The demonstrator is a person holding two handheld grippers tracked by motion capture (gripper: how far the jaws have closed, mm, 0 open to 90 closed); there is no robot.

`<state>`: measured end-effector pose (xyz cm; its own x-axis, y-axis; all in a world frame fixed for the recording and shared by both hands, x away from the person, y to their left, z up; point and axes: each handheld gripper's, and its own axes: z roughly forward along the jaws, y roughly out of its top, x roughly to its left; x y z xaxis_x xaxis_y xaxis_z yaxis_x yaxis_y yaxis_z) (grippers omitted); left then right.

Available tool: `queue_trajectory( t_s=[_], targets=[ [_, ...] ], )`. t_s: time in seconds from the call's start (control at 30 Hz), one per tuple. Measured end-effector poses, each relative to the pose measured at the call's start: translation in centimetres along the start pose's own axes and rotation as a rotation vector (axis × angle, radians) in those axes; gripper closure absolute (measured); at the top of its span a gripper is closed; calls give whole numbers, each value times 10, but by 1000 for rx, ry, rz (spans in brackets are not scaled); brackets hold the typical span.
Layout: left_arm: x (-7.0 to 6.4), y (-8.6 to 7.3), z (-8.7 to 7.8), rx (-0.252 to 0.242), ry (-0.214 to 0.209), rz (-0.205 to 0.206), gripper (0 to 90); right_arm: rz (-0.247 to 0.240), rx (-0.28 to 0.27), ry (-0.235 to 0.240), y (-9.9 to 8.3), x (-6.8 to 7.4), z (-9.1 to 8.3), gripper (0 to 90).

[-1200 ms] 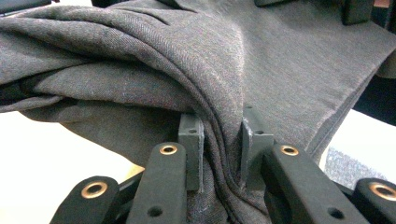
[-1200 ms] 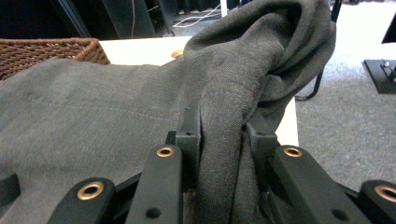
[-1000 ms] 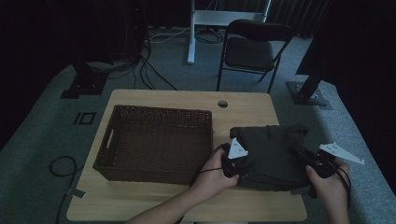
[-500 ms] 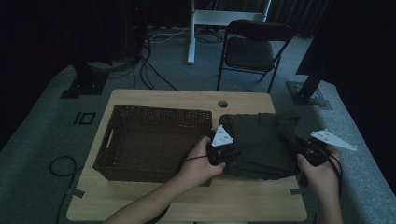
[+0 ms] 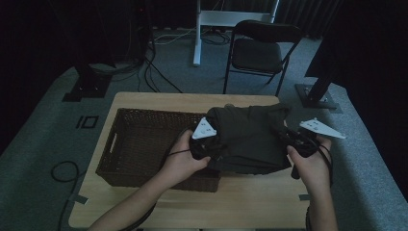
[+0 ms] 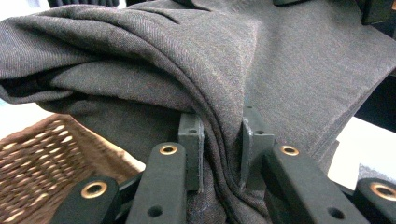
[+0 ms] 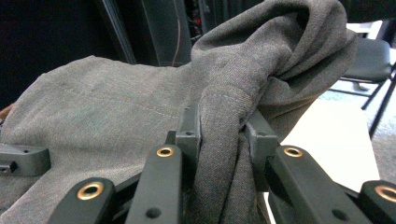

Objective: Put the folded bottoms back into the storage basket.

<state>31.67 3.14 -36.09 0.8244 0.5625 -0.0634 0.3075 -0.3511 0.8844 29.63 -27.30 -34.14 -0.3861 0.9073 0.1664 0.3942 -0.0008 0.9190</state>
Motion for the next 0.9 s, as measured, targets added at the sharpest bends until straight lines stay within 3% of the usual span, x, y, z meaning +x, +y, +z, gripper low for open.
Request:
queue_trajectory(
  t_s=[0.4,0.9],
  targets=[
    [36,-12,-36,-8,80,-26,752,-15,9,58,11,36,39,725],
    [75,-35,-87,-25,165,-73,752,-46,28,126,23,92,83,725]
  ],
)
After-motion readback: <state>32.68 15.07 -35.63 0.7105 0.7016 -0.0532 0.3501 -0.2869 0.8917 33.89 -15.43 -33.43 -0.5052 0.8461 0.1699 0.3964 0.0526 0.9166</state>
